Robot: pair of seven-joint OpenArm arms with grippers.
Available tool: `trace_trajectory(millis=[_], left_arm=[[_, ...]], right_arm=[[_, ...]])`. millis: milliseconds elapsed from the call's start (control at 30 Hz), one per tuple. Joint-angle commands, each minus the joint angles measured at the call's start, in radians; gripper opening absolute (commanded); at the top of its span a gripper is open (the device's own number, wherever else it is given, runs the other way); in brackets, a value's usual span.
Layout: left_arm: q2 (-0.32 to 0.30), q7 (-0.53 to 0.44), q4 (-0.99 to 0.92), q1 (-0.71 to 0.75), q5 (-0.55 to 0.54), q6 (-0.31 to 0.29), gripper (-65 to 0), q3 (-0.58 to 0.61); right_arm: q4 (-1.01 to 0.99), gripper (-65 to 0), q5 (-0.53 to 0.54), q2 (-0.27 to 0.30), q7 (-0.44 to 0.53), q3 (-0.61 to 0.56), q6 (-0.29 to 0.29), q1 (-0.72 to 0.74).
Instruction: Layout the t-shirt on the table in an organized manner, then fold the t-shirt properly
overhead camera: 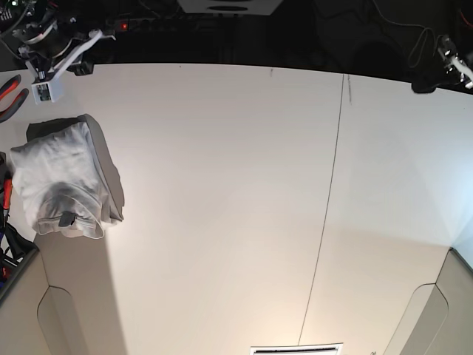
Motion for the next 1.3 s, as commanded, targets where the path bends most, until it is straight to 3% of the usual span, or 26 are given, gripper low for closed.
trace_trajectory(millis=[0,133,333,533,700,733,767,867,933,1000,1067,1267], left_arm=[[-0.029,-0.002,0.012,0.051,-0.006,-0.009,-65.0,-0.016],[-0.058,-0.064,-0.008,0.225,0.076,-0.009,-65.0,-0.017],[-0.142,-0.37,-0.138,0.392,0.284,-0.009,-65.0,0.072],[-0.218,-0.647,-0.269,0.378,0.482,-0.009,-65.0,0.349],[-0.208,-0.93,-0.312,0.251,0.743,-0.009,-65.0,0.633],[-0.199,-0.975,-0.322,0.221,0.785,0.044,-65.0,0.689],[-0.185,-1.017,-0.334,0.189,0.822,0.138,-65.0,0.743],[-0.126,-1.125,-0.39,0.085,0.879,0.463,-65.0,0.892],[-0.081,-1.186,-0.445,0.016,0.878,0.65,-65.0,0.978],[-0.036,-1.211,-0.515,-0.051,0.878,0.777,-65.0,1.055],[0.003,-1.211,-0.599,-0.111,0.879,0.838,-65.0,1.117],[0.078,-1.211,-0.807,-0.238,0.879,0.842,-65.0,1.226]], right_arm=[[0.013,-65.0,0.009,0.018,0.011,0.004,0.001,-0.034],[-0.039,-65.0,0.013,0.085,0.013,0.003,0.001,-0.13],[-0.307,-65.0,0.174,0.211,0.021,-0.01,0.002,-0.163],[-0.758,-65.0,0.226,0.294,0.269,-0.183,0.002,-0.116],[-1.11,-65.0,0.248,0.288,0.439,-0.434,0.002,0.045],[-1.167,-65.0,0.245,0.28,0.467,-0.489,0.001,0.086],[-1.221,-65.0,0.232,0.266,0.496,-0.54,-0.003,0.129],[-1.347,-65.0,0.186,0.193,0.524,-0.642,-0.031,0.249],[-1.399,-65.0,0.146,0.137,0.526,-0.677,-0.053,0.309],[-1.426,-65.0,0.106,0.087,0.526,-0.698,-0.071,0.346],[-1.434,-65.0,0.08,0.046,0.525,-0.705,-0.089,0.362],[-1.435,-65.0,0.068,-0.021,0.526,-0.704,-0.143,0.368]])
